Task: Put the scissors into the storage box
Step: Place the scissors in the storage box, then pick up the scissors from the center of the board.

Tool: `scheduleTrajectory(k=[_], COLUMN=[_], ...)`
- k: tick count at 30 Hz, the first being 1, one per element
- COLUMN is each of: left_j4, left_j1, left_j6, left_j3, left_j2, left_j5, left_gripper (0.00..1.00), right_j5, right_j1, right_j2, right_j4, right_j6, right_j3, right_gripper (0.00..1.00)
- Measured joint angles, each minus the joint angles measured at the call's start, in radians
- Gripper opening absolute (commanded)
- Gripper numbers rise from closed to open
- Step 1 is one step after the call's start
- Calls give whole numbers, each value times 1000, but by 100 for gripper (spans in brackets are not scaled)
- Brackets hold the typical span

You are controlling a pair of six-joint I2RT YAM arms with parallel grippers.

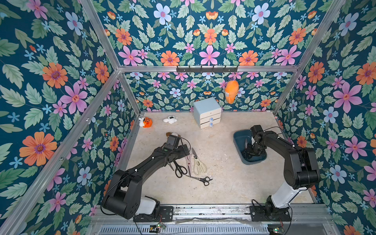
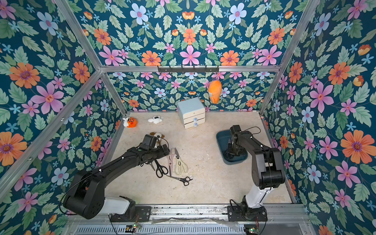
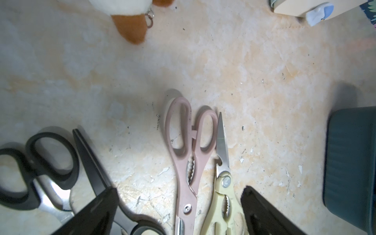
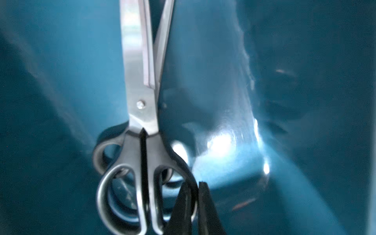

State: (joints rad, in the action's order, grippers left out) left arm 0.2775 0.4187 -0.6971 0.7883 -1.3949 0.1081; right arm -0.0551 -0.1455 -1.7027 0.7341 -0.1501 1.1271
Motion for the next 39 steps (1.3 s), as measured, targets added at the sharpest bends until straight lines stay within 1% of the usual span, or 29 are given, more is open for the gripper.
scheduleTrajectory(k=[4, 8, 11, 15, 19, 23, 27, 31, 39], left_j4=[0, -1, -2, -8, -12, -11, -3, 13, 50], left_j1=[0, 0, 0, 0, 0, 0, 0, 0, 0], left_j6=[1, 2, 3, 9, 17, 20, 20, 20, 20], left_j3=[-6, -14, -28, -55, -88, -130, -172, -202, -240], left_j2=[4, 10, 19, 40, 75, 122, 169, 211, 291], left_j5=[-2, -2, -2, 6, 20, 20, 19, 12, -8], left_gripper=[99, 99, 99, 99, 99, 99, 99, 99, 99], right_j5=[-2, -10, -20, -27, -45, -69, -93, -111, -115], right_j1=[0, -5, -40, -138, -273, -420, -559, -679, -825], right_j2=[57, 108, 149, 205, 238, 234, 177, 52, -215], right_j4=[17, 54, 89, 115, 124, 124, 103, 97, 93], right_j6=[-23, -45, -74, -137, -232, -322, -397, -433, -438], right_j3=[40, 97, 127, 140, 119, 104, 114, 194, 368], right_gripper=[25, 28, 29, 31, 32, 34, 36, 37, 37])
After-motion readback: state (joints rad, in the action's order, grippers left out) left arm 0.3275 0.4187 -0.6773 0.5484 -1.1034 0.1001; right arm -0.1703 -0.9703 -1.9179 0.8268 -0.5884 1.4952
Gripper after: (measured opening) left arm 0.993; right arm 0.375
